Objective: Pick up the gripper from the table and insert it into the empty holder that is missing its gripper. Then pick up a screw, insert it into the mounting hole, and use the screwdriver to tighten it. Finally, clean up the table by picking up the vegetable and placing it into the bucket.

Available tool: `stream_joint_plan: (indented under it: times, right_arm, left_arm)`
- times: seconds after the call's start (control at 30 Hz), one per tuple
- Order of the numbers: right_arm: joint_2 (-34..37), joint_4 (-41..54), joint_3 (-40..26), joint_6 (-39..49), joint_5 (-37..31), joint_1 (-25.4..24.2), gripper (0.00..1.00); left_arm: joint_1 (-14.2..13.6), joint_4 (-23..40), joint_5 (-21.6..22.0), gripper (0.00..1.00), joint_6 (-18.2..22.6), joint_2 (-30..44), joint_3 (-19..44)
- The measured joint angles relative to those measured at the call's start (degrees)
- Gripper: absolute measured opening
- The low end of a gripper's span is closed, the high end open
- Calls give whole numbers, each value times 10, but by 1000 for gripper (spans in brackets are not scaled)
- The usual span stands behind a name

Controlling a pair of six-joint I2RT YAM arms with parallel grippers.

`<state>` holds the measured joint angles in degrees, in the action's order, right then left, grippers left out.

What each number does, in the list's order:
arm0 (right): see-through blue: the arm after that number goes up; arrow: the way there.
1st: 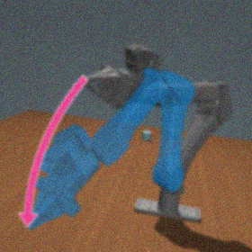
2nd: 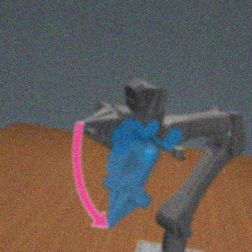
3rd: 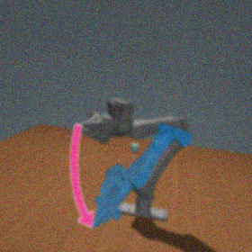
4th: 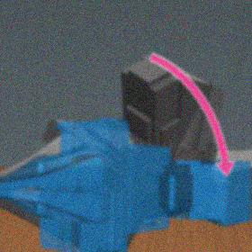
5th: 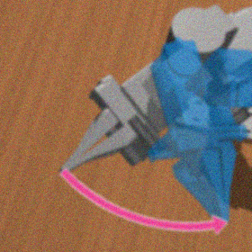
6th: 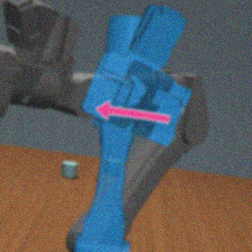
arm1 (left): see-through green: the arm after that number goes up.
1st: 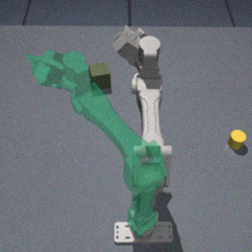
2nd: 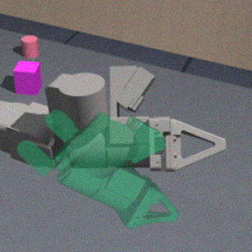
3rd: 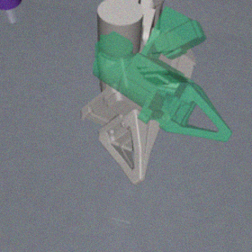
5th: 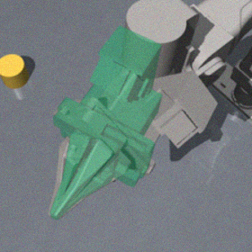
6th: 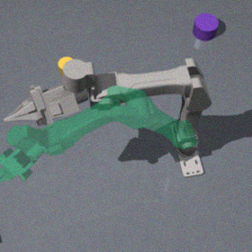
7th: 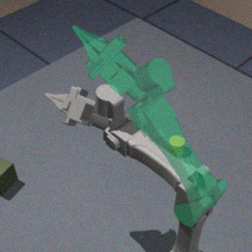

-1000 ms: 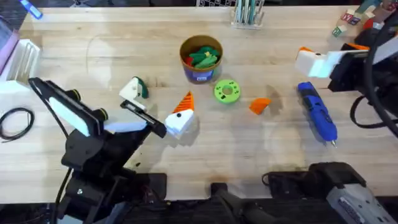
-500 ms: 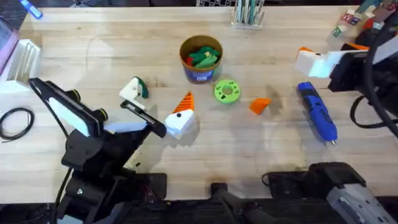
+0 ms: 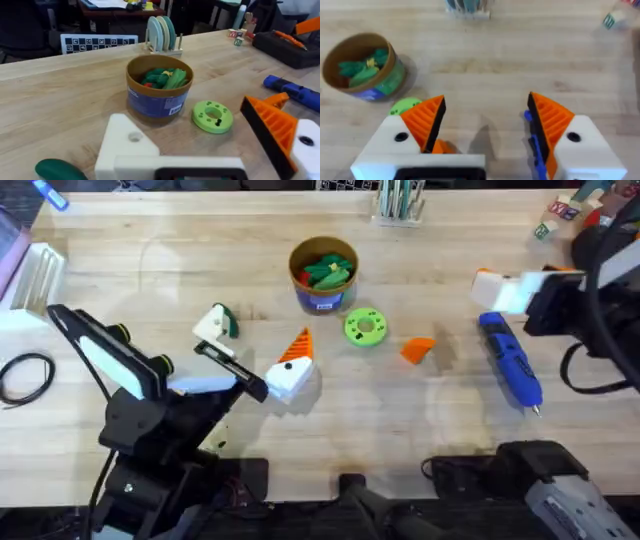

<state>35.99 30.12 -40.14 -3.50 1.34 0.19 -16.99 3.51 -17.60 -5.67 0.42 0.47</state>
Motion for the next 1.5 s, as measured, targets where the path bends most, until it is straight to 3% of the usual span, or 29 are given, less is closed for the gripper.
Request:
stream_joint_plan:
  times: [0.2,0.33,0.53,0.73,0.93,1.07,1.23,1.3,1.37,1.5]
  right_arm:
    - [1,58,0,-29,5,0,992]
    - [28,122,-15,-5,47,6,993]
    - [133,266,-101,68,71,83,994]
    - [209,283,-124,123,55,158,991]
    - [304,262,-124,150,39,181,971]
    - [356,230,-124,160,34,181,690]
    - [383,221,-124,165,30,181,465]
    - [383,220,-124,167,30,181,299]
    - [383,217,-124,169,28,181,58]
    - [383,222,-128,169,28,181,13]
  left_arm:
    - [0,-2,-58,986,0,0,0]
    - [0,-3,-113,987,0,0,0]
    - [0,-1,-181,986,0,0,0]
    - [0,1,-224,987,0,0,0]
    - [0,1,-238,988,0,0,0]
    - [0,2,-242,987,-2,0,0]
    - [0,2,-245,986,-2,0,0]
    - [0,2,-246,987,-2,0,0]
    - [0,2,-246,988,-2,0,0]
    - [0,2,-246,988,-2,0,0]
